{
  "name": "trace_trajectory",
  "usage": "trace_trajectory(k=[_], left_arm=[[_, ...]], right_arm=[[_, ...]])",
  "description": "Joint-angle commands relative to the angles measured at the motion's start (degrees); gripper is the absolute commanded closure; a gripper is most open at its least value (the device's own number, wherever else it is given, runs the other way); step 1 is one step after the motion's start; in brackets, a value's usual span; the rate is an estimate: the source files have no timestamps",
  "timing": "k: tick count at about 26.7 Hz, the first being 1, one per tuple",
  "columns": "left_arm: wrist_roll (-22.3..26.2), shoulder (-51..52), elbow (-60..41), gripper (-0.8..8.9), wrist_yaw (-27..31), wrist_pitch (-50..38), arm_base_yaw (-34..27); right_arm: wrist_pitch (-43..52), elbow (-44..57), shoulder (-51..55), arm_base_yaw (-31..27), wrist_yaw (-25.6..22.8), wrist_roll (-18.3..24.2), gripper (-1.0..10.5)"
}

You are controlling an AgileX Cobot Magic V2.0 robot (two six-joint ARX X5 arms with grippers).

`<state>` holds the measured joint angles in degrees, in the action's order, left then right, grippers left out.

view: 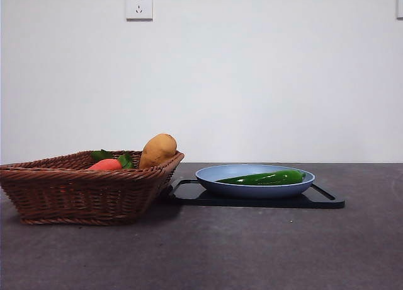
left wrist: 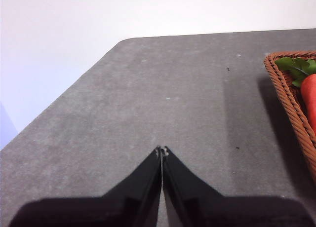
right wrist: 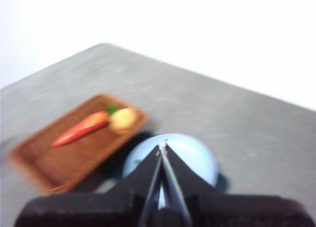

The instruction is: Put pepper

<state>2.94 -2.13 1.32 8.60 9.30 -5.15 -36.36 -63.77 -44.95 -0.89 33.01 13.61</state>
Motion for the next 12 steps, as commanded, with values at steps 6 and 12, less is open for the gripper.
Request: trace_trajectory(k=[6, 12], left_arm=[[-0.37, 0.17, -0.17, 8.05, 0.15, -0.68, -0.20], [-0.37, 0.17, -0.17, 8.05, 0.15, -0.68, -0.20]], right_arm=[[21.92, 33.38, 20.74, -2.12, -0.94, -2.89, 9.4], [28.57, 50.18, 31.36, -2.10, -7.85, -8.79, 9.4]])
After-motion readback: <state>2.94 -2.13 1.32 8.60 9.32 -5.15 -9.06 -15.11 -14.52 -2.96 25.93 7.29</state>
